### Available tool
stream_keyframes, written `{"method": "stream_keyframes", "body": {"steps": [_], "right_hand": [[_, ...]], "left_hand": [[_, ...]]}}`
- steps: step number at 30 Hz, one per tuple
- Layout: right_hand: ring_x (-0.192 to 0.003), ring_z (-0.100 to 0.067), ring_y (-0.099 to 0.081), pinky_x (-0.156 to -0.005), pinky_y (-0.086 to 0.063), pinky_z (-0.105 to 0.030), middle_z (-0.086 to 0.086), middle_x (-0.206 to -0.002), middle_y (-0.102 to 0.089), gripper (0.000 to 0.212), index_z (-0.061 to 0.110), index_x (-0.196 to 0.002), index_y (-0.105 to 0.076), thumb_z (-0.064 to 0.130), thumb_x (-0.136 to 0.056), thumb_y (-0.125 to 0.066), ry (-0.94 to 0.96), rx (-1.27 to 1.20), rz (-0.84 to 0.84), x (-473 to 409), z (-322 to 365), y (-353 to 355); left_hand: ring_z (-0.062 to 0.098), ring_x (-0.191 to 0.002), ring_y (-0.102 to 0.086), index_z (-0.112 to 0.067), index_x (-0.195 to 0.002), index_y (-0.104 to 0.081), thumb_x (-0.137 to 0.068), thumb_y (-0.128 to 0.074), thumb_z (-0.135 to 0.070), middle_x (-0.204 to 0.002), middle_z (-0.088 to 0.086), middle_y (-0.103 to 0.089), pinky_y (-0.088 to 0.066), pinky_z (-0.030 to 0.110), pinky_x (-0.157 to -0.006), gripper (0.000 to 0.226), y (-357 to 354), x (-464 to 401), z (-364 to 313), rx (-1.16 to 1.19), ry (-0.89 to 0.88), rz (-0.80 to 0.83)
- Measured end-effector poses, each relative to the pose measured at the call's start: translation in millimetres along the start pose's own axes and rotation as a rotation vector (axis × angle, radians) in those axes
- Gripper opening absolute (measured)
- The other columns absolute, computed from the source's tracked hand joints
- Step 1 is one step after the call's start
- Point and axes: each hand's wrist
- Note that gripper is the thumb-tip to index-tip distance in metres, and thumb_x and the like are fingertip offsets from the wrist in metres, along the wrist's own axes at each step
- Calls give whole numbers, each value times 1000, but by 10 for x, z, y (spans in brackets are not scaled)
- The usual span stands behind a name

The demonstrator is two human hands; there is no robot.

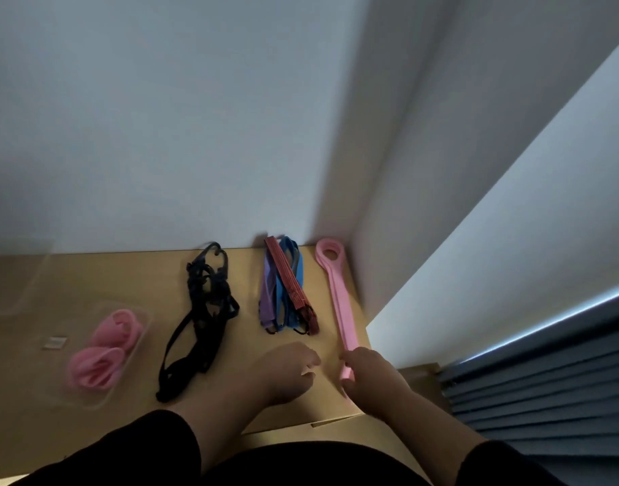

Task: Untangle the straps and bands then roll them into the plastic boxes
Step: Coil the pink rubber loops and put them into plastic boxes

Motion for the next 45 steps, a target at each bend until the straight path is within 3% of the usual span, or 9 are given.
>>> {"method": "stream_keyframes", "body": {"steps": [4, 10, 20, 25, 33, 35, 39, 41, 45], "right_hand": [[-105, -19, -61, -93, -54, -34, 1, -118, -64, 36, 26, -126, -63, 35, -92, -65, 61, 159, 48, 66, -296, -77], [-103, -24, -61, -95, -53, -39, -6, -118, -65, 38, 20, -131, -56, 27, -94, -65, 185, 303, 48, 88, -425, -217], [-83, -12, -47, -77, -35, -27, 4, -105, -68, 26, 25, -118, -68, 25, -99, -51, 327, 152, -220, 142, -355, -9], [-93, -23, -64, -82, -47, -31, 2, -101, -71, 36, 24, -111, -71, 12, -78, -63, 377, 85, -415, 162, -251, 310], [-85, -17, -61, -73, -50, -27, 2, -94, -70, 19, 19, -105, -73, 14, -88, -65, 505, -100, -707, 176, -78, 807], [-89, -17, -62, -76, -46, -18, 1, -98, -72, 21, 16, -109, -73, 13, -91, -63, 474, -183, -758, 189, -52, 920], [-93, -11, -61, -79, -48, -19, 9, -106, -69, 21, 23, -119, -67, 25, -102, -54, 265, -486, -617, 223, 0, 1106], [-86, -6, -62, -77, -51, -23, 13, -98, -69, 16, 26, -113, -66, 28, -101, -56, 202, -595, -561, 198, -2, 1118], [-73, -1, -60, -61, -43, -9, 15, -84, -67, 11, 27, -102, -68, 21, -99, -59, 147, -691, -477, 101, -14, 1041]], "left_hand": [[15, -122, -50, -24, -137, -54, -95, -53, -24, -136, -2, -54, -39, 26, -101, 43, -155, -149, -223, -13, 15, 19], [17, -120, -52, -25, -134, -56, -92, -55, -21, -133, -1, -56, -41, 28, -99, 42, -261, -250, -349, -34, 46, 54], [18, -132, -44, -17, -143, -45, -94, -55, -18, -144, 1, -47, -34, 26, -106, 50, -118, -248, -353, -14, 47, -47], [13, -138, -39, -24, -149, -37, -92, -64, -35, -152, -6, -40, -31, 26, -109, 64, 72, -200, -344, 13, 10, -146], [10, -107, -57, -25, -120, -64, -89, -66, -29, -111, -10, -61, -44, 24, -89, 31, 401, -176, -528, 103, -115, -412], [5, -95, -60, -18, -113, -69, -92, -66, -27, -99, -10, -66, -43, 13, -80, 23, 450, -118, -585, 150, -126, -455], [-5, -74, -55, -21, -91, -70, -89, -71, -31, -71, -21, -60, -37, 9, -64, 10, 468, -18, -625, 218, -118, -495], [-3, -75, -59, -26, -84, -71, -87, -74, -33, -72, -22, -63, -40, 13, -65, 8, 464, 21, -623, 267, -111, -503], [7, -81, -61, -20, -92, -72, -86, -75, -29, -85, -7, -65, -48, 22, -73, 11, 449, 102, -601, 302, -105, -600]]}}
Point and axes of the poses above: each hand's wrist, its own x-axis away from the middle knuckle, its own y-axis out of the back of the hand, z = x × y
